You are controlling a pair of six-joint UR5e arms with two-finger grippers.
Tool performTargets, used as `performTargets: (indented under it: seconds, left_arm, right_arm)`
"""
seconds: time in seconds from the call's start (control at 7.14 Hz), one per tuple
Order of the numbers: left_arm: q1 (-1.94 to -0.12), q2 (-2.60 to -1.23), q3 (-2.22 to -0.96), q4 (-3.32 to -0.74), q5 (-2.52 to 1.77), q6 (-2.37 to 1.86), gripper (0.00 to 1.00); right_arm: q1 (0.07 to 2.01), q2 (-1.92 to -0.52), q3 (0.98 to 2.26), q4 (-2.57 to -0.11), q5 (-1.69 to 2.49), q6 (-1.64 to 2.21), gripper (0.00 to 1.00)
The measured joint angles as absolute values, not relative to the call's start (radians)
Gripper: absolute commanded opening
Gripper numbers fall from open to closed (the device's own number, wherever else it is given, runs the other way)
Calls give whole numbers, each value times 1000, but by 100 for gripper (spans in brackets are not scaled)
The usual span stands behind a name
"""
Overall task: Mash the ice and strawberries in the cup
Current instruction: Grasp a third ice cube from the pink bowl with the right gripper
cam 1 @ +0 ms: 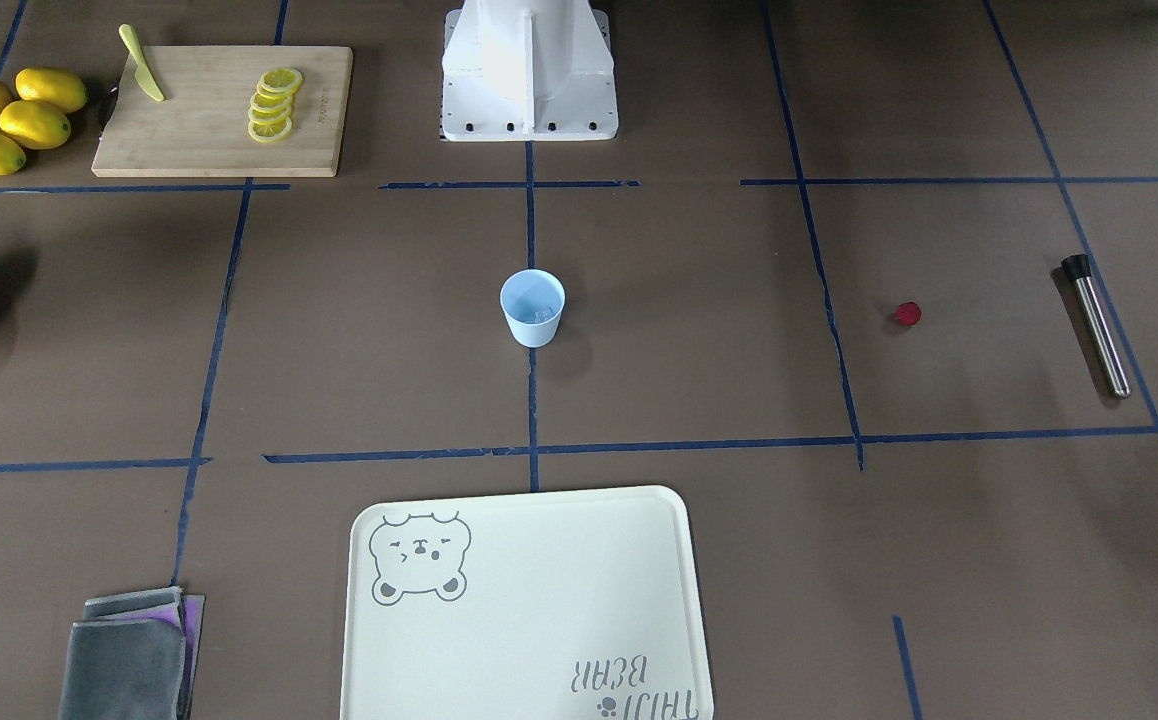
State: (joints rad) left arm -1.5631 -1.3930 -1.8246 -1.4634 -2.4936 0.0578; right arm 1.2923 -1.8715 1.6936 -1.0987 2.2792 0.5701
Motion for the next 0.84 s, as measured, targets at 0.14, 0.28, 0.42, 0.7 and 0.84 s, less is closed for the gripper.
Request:
performTargets:
  seconds: [0.14,0.28,0.42,0.7,0.84]
  left_arm:
    - [-1563,-1393,-1825,-1463,-2494,58,100]
    - [-1563,-1393,-1825,-1463,-2494,58,100]
    - [-1563,-1393,-1825,-1463,-2494,58,100]
    - [-1563,-1393,-1825,-1463,-2493,58,100]
    - [-1563,-1393,-1825,-1463,-2493,58,100]
  right_arm:
    - [1291,-1868,1681,-1094,2279,578,90]
    - [1291,-1863,1672,-1093,2278,581,90]
    - [1289,-1855,1662,-1093,2278,581,85]
    - [1288,-1842,1640,-1092,2278,582,50]
    - [1287,-1840,1634,-1092,2279,583,32]
